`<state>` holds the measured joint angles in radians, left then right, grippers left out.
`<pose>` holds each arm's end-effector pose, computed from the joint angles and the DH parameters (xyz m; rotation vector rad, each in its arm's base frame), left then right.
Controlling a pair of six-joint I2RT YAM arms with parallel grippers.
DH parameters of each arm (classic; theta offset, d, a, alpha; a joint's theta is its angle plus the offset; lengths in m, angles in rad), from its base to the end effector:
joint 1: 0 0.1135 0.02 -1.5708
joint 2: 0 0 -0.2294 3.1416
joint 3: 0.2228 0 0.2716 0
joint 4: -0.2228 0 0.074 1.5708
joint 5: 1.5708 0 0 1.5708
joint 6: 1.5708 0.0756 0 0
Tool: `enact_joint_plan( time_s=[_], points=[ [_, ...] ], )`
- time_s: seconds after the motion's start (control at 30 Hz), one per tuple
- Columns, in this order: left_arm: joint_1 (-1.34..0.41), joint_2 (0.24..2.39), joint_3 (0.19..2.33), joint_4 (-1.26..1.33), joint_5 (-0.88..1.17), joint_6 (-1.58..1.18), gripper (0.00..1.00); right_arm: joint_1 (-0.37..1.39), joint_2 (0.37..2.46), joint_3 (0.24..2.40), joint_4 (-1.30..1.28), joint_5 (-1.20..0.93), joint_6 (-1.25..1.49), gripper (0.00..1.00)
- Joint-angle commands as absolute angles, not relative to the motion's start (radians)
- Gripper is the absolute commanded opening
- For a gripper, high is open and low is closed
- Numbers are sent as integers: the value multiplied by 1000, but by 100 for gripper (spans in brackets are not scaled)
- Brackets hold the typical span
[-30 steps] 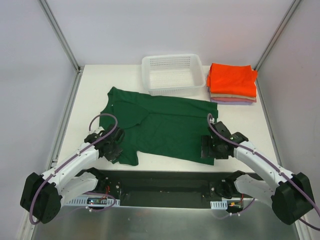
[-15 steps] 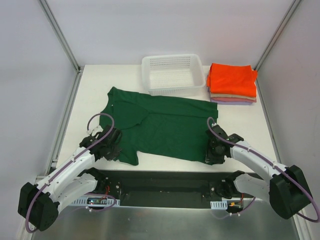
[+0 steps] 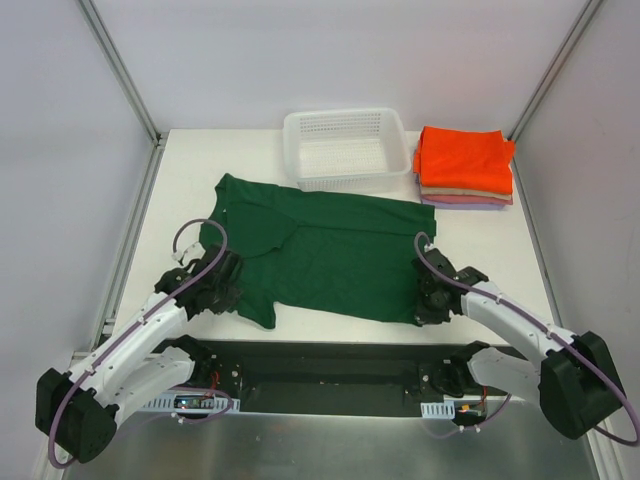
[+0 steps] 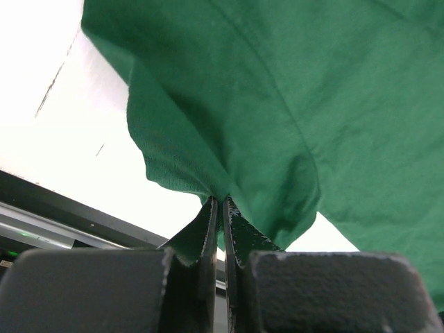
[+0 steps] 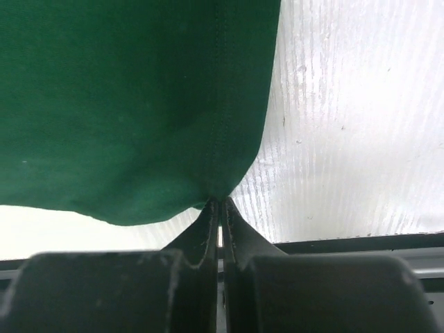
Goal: Fold and stack the t-shirts
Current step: Grap the side of the flattened tshirt closest away from the robot with both arms, then fold the other side of the tshirt into a rectangle
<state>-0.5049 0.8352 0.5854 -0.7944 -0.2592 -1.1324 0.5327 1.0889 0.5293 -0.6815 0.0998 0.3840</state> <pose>0.1945 -0.0853 0.1491 -0.8837 2.4294 -0.2785 0.1919 0.1044 0.0858 -0.1848 2.7952 0.0807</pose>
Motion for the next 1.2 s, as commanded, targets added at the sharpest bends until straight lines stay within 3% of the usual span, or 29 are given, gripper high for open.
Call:
enact_joint_plan(
  time_s=[0.0,0.47,1.17],
  points=[
    [-511,834,661,-802,-322,-1092,0,532,1016,592,-690,149,348,0],
    [-468,1034,896,-678,-429,-986,0,385,1058,716,-526,98,229,0],
    [-259,1368,1124,-313,-325,-700,0,236,1350,934,-417,84,152,0]
  ],
)
